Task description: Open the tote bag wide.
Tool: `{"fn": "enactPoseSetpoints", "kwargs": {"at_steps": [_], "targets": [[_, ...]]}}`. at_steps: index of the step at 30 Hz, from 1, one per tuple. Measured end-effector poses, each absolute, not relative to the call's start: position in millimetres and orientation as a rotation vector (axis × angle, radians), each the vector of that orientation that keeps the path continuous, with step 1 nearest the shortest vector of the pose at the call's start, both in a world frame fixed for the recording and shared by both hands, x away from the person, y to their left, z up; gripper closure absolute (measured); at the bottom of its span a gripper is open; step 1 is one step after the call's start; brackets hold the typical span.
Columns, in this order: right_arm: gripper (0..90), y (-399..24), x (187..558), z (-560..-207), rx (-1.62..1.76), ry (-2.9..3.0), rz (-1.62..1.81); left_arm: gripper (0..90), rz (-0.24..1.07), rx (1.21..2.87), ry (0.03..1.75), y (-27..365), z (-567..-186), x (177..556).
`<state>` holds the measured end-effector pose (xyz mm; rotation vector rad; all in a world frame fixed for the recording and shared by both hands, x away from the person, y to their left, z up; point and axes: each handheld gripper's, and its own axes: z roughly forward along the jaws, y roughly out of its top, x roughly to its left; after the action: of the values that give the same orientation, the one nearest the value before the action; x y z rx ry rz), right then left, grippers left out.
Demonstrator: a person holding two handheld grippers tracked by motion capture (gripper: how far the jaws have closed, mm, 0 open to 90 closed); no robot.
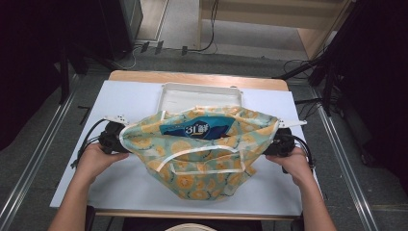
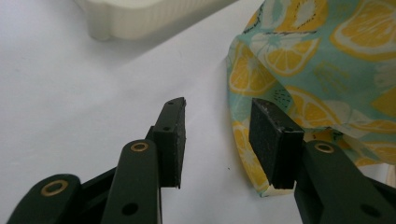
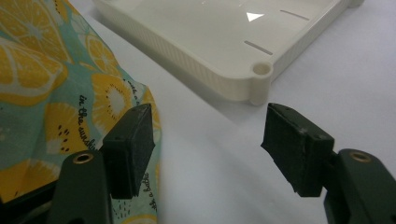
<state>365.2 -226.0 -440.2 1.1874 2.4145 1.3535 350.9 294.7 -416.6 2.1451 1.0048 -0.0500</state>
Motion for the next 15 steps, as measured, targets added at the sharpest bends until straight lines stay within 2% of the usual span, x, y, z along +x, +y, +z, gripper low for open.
{"fn": "enactPoseSetpoints", "kwargs": {"at_steps": [1, 5, 15], "targets": [[40.8, -225.7, 367.0, -439.5, 1.189, 2.437, 1.346, 55.1, -0.032, 2.130, 1.020, 295.9, -413.4, 350.8], [43.6, -226.7, 374.0, -436.6, 1.202, 2.495, 1.394, 48.3, -0.060, 2.123, 1.046, 297.5, -411.0, 353.9], [47.7, -231.4, 374.1, -430.0, 1.161, 2.441, 1.389, 44.6, -0.039, 2.146, 1.019, 293.3, -411.2, 352.7]]}}
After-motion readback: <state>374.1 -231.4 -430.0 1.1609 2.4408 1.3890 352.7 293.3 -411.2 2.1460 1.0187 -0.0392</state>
